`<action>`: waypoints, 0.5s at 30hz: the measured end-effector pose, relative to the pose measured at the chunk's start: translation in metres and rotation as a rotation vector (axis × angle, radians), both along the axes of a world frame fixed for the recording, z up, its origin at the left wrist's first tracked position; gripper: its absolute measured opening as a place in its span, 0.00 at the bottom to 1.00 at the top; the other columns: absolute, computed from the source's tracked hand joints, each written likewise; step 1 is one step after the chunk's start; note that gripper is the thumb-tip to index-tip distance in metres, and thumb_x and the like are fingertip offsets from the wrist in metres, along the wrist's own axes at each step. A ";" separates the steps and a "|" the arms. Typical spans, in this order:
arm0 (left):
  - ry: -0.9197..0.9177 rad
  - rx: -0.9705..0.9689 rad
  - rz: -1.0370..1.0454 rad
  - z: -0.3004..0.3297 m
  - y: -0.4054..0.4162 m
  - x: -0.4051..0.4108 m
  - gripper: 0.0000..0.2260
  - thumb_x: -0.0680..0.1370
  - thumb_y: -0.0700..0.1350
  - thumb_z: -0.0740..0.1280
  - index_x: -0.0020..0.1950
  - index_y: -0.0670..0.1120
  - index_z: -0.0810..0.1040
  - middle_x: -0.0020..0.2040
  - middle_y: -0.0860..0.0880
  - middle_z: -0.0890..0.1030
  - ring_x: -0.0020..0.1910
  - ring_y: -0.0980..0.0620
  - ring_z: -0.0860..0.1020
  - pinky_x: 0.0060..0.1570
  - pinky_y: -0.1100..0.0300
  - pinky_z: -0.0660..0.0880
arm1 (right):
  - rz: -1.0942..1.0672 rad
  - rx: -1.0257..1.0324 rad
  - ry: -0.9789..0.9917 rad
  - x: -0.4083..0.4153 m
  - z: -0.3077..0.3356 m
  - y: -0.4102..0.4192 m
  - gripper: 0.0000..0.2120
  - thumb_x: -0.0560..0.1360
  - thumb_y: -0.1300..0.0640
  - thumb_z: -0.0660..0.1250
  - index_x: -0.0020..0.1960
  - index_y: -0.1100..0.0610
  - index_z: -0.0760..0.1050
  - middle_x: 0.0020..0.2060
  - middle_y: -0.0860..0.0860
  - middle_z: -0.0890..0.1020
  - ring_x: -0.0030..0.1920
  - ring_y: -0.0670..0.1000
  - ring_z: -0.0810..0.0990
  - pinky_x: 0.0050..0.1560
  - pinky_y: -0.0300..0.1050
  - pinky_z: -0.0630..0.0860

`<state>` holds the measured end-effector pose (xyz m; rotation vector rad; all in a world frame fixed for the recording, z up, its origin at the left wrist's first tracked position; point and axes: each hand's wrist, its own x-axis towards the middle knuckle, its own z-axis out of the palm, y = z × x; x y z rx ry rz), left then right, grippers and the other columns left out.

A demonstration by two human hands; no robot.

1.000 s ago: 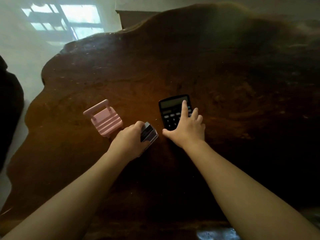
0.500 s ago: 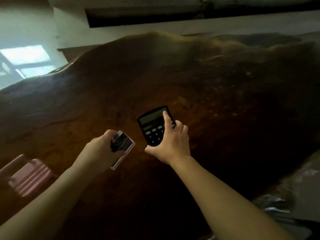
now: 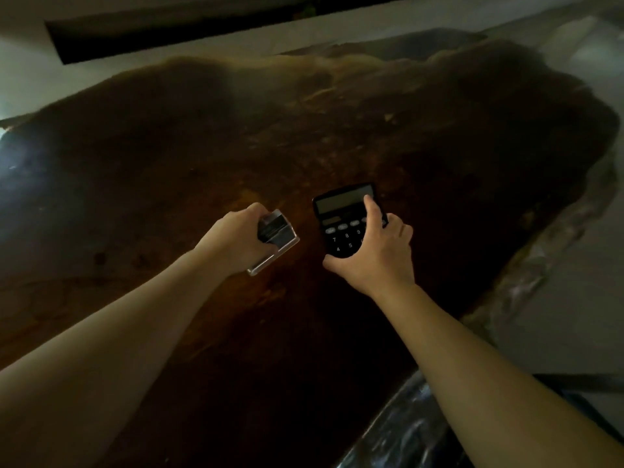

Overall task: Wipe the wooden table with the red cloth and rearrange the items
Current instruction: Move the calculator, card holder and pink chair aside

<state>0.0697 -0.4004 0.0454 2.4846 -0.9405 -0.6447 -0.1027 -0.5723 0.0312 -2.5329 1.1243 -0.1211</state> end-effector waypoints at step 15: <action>-0.059 -0.015 -0.287 -0.033 -0.179 -0.037 0.25 0.73 0.47 0.75 0.67 0.55 0.71 0.50 0.55 0.77 0.44 0.55 0.76 0.33 0.64 0.68 | -0.283 -0.011 -0.034 -0.071 -0.035 -0.097 0.57 0.60 0.34 0.79 0.78 0.49 0.52 0.70 0.64 0.66 0.67 0.66 0.64 0.58 0.63 0.74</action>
